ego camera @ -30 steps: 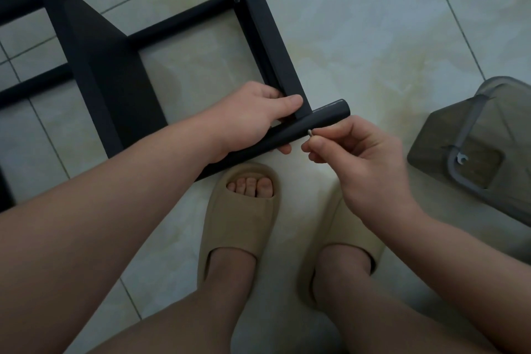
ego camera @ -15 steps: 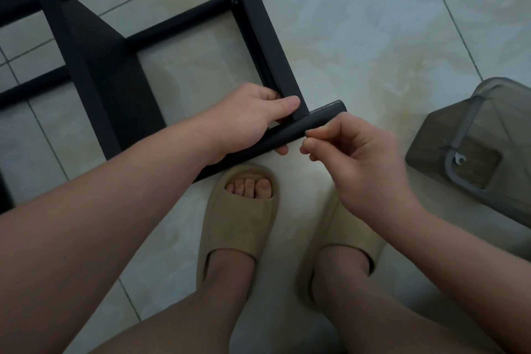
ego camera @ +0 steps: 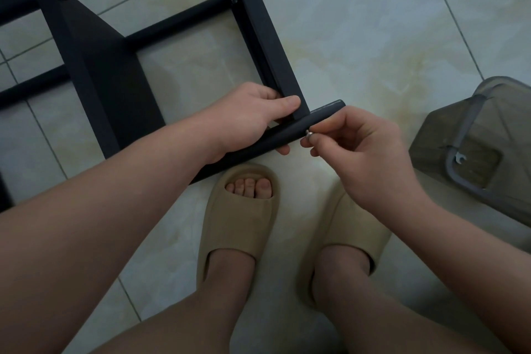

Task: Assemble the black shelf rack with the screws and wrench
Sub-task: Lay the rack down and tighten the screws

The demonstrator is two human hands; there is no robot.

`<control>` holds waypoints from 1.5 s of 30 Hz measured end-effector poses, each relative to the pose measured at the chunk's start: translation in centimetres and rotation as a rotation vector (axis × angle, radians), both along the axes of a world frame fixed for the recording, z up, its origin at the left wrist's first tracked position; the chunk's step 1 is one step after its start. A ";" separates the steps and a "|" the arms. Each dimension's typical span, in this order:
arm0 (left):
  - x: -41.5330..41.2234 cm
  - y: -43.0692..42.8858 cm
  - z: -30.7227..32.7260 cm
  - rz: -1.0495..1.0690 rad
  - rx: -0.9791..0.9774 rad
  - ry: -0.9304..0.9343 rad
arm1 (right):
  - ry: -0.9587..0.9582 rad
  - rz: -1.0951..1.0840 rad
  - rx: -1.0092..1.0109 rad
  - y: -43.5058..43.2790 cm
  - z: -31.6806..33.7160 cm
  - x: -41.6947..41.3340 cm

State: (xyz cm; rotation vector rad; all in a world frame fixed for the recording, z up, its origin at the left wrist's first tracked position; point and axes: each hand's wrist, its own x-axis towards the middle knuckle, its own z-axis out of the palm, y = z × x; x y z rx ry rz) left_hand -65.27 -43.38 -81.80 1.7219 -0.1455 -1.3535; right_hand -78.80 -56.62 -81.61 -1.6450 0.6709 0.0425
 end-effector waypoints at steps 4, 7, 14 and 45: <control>0.2 0.0 0.1 0.009 -0.010 0.018 | 0.056 -0.058 0.037 0.0 0.2 0.2; 0.2 0.1 0.2 0.013 -0.022 0.016 | 0.077 -0.027 -0.023 -0.1 0.3 0.4; 0.3 0.2 0.1 0.016 -0.042 0.014 | 0.088 -0.064 -0.007 -0.5 0.1 0.4; -5.4 -10.8 6.8 -0.407 0.076 -0.671 | 0.400 0.378 -0.897 -14.1 5.0 -9.8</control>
